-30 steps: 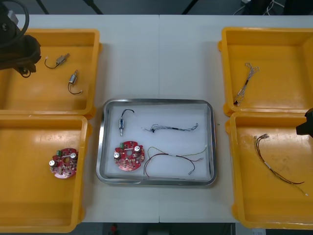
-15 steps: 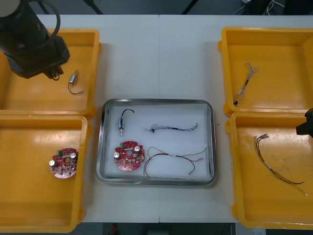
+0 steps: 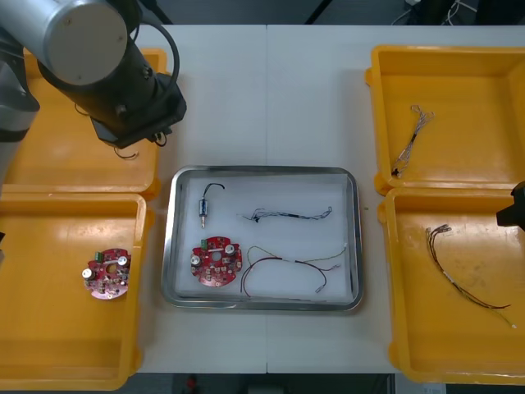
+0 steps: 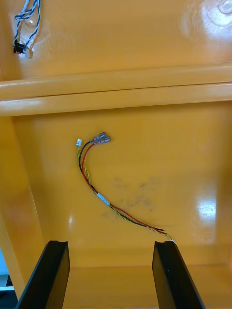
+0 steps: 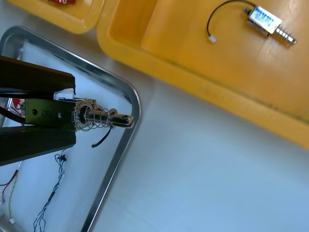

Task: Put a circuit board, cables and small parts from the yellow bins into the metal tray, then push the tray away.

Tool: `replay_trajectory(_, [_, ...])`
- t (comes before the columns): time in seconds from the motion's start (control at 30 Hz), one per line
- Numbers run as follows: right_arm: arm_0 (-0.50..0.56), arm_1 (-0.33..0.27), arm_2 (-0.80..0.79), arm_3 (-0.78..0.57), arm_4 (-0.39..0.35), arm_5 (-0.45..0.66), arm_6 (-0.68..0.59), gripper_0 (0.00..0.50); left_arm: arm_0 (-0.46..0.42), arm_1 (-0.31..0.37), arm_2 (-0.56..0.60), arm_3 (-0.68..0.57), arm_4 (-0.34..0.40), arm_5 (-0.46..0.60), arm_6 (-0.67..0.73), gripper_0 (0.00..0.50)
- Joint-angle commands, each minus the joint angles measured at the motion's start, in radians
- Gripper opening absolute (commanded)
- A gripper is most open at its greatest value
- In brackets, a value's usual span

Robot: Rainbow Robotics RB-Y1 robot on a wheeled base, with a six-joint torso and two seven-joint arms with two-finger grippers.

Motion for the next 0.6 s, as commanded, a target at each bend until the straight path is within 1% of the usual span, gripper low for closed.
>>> replay_trajectory(0.03, [0.007, -0.03, -0.027, -0.022, -0.007, 0.002, 0.014, 0.5, 0.079, -0.069, 0.019, -0.101, -0.057, 0.007, 0.058, 0.0])
replay_trajectory(0.07, [0.007, -0.03, -0.027, -0.022, -0.007, 0.002, 0.014, 0.5, 0.101, -0.087, -0.006, -0.126, -0.094, 0.007, 0.058, 0.0])
replay_trajectory(0.1, [0.007, -0.03, -0.027, -0.022, -0.007, 0.002, 0.014, 0.5, 0.101, -0.087, -0.006, -0.126, -0.094, 0.007, 0.058, 0.0])
replay_trajectory(0.13, [0.007, -0.03, -0.027, -0.022, -0.007, 0.002, 0.014, 0.5, 0.116, -0.102, -0.043, -0.135, -0.135, 0.007, 0.058, 0.0])
replay_trajectory(0.17, [0.007, -0.03, -0.027, -0.022, -0.007, 0.002, 0.014, 0.5, 0.121, -0.109, -0.053, -0.135, -0.149, 0.007, 0.058, 0.0])
replay_trajectory(0.2, [0.007, -0.03, -0.027, -0.022, -0.007, 0.002, 0.014, 0.5, 0.133, -0.127, -0.086, -0.132, -0.192, 0.007, 0.058, 0.0])
replay_trajectory(0.27, [0.007, -0.03, -0.027, -0.022, -0.007, 0.002, 0.014, 0.5, 0.144, -0.144, -0.112, -0.123, -0.229, 0.007, 0.058, 0.0])
replay_trajectory(0.37, [0.007, -0.03, -0.027, -0.022, -0.007, 0.002, 0.014, 0.5, 0.145, -0.155, -0.139, -0.1, -0.246, -0.002, 0.058, 0.0])
replay_trajectory(0.53, [0.007, -0.03, -0.027, -0.022, -0.007, 0.002, 0.014, 0.5, 0.145, -0.179, -0.196, -0.021, -0.278, -0.057, 0.058, 0.0])
replay_trajectory(0.57, [0.007, -0.03, -0.027, -0.022, -0.007, 0.002, 0.014, 0.5, 0.145, -0.179, -0.196, -0.021, -0.278, -0.057, 0.058, 0.0])
replay_trajectory(0.6, [0.007, -0.03, -0.027, -0.022, -0.007, 0.002, 0.014, 0.5, 0.145, -0.19, -0.216, 0.003, -0.29, -0.08, 0.058, 0.0])
